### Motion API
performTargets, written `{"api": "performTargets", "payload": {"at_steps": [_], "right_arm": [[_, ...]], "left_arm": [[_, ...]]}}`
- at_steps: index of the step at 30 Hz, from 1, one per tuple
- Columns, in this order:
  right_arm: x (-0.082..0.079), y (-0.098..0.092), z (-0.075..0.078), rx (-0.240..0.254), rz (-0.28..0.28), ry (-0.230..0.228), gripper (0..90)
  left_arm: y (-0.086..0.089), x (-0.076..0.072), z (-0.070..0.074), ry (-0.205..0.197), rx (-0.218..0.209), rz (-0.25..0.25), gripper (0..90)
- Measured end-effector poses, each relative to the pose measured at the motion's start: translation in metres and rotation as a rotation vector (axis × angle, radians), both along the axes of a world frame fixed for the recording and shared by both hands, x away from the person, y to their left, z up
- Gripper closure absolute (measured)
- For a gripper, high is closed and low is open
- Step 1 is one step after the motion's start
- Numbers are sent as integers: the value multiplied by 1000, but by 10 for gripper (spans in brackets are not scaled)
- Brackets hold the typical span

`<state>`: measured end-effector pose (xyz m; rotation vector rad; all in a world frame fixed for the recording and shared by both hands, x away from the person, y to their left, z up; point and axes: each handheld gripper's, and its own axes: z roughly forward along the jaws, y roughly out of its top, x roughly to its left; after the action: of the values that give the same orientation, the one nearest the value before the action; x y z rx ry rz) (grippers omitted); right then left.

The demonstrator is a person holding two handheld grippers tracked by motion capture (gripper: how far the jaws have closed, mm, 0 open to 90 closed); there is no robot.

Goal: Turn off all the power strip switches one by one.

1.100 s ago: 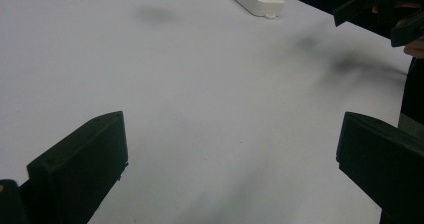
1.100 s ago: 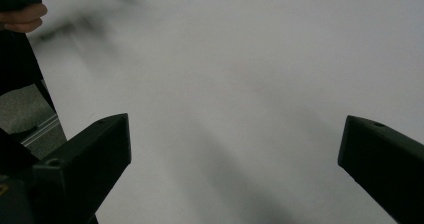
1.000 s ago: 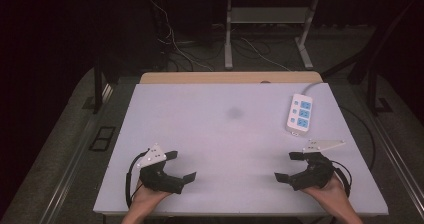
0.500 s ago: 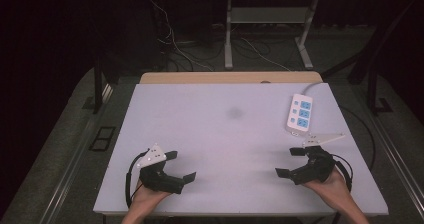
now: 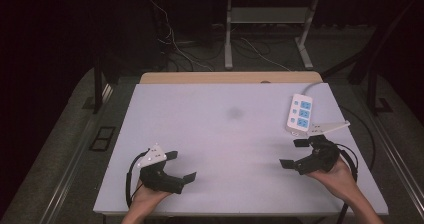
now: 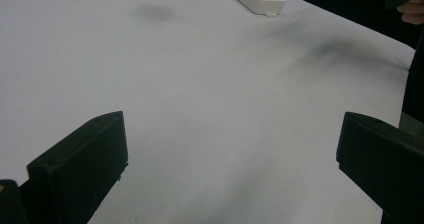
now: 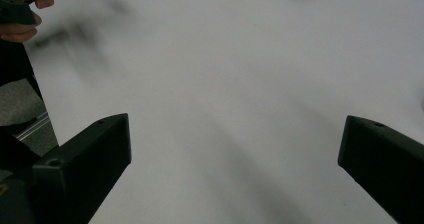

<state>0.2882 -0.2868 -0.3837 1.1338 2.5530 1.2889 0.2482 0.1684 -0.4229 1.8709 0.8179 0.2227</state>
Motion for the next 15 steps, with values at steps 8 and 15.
{"api": "performTargets", "payload": {"at_steps": [8, 15], "right_arm": [[14, -3, 8, -30, 12, 13, 4], [30, -9, 27, -26, 33, 24, 4]], "left_arm": [[1, 0, 0, 1, -3, 6, 0], [2, 1, 0, 6, -7, 8, 0]]}}
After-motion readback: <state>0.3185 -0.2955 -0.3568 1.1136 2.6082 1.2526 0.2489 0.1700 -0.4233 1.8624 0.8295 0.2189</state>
